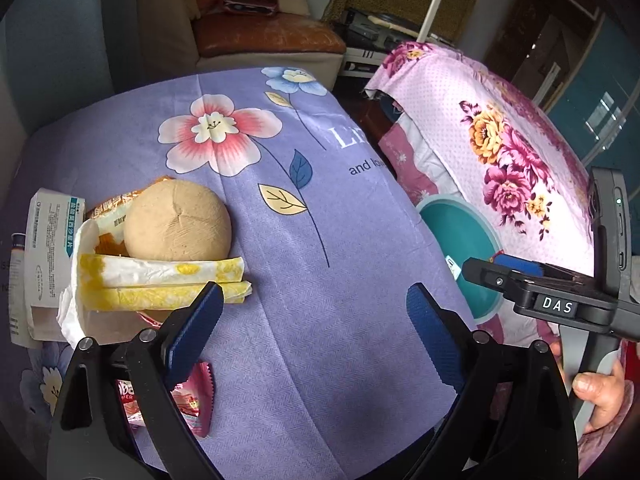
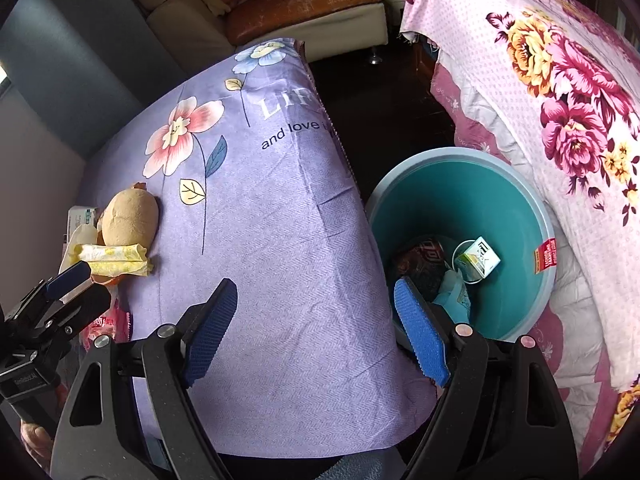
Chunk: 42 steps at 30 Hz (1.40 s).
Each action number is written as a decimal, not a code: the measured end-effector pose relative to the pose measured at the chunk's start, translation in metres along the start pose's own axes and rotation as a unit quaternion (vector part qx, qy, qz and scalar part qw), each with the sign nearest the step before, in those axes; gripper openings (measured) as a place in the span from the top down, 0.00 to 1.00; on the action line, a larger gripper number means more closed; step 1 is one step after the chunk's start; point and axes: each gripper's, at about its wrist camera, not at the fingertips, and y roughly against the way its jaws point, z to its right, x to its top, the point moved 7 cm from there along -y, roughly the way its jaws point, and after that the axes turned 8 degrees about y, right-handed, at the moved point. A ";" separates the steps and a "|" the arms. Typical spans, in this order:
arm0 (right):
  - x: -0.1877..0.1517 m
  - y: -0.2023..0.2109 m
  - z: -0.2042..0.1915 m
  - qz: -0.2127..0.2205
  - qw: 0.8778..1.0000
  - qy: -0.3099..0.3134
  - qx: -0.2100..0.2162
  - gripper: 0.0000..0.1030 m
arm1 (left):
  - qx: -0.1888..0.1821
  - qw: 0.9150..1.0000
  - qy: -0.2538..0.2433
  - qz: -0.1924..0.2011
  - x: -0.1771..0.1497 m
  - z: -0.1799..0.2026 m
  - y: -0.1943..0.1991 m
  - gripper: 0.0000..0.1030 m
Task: Collect trash
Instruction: 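Return both tools to the trash pile on the bedspread, then grasp the white paper cup with the left tool while the right tool grasps the yellow tissue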
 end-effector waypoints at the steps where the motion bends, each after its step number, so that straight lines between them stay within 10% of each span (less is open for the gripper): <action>1: 0.001 -0.001 -0.009 -0.001 1.000 0.009 0.001 0.25 | 0.000 1.000 0.004 0.005 0.001 -0.007 0.006 0.10; 11: 0.013 -0.013 -0.096 -0.018 0.995 0.099 0.009 0.25 | 0.028 0.996 0.062 0.063 0.019 -0.091 0.057 0.06; 35: 0.027 -0.085 -0.262 -0.073 0.952 0.294 0.039 0.25 | 0.127 0.972 0.196 0.028 -0.010 -0.295 0.072 0.06; 42: 0.032 -0.100 -0.275 -0.083 0.954 0.282 0.059 0.50 | 0.133 0.972 0.195 0.017 -0.015 -0.310 0.061 0.06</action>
